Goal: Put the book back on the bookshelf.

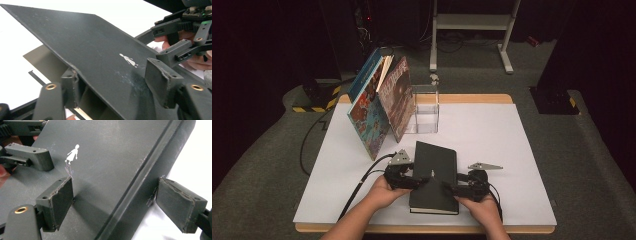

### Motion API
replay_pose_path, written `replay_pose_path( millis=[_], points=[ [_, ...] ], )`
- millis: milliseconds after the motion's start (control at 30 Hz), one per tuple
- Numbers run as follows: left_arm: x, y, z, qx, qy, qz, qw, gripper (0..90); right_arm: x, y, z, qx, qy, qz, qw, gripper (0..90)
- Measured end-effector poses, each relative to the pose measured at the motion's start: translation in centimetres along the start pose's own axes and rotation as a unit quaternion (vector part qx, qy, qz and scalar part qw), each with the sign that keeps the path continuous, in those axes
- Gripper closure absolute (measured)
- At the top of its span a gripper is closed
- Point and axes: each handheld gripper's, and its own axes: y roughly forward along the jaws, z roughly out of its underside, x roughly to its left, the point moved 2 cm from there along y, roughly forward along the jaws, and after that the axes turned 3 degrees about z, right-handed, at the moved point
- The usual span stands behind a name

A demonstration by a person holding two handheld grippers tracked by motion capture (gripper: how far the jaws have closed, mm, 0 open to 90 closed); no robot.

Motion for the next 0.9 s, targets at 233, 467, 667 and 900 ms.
replay_pose_path(
  millis=[233, 467, 667, 900],
  points=[
    [-1.2, -0.5, -0.6, -0.022, 0.052, -0.007, 0.9984, 44.1, -0.3, 0.0, -0.1, -0.004, 0.017, -0.019, 0.9997, 13.4],
    [-1.5, -0.6, -1.3, -0.016, 0.058, -0.009, 0.9981, 44.2, -0.7, 0.1, -0.4, -0.002, 0.033, -0.034, 0.9989, 11.4],
    [-1.5, -0.6, -2.0, -0.001, 0.029, -0.011, 0.9995, 42.9, -0.7, -0.2, -0.4, -0.010, 0.031, -0.031, 0.9990, 11.6],
    [-0.8, -0.4, -1.5, 0.014, 0.004, -0.014, 0.9998, 35.6, -0.6, -0.1, -0.2, -0.006, 0.023, -0.025, 0.9994, 12.1]
  ],
)
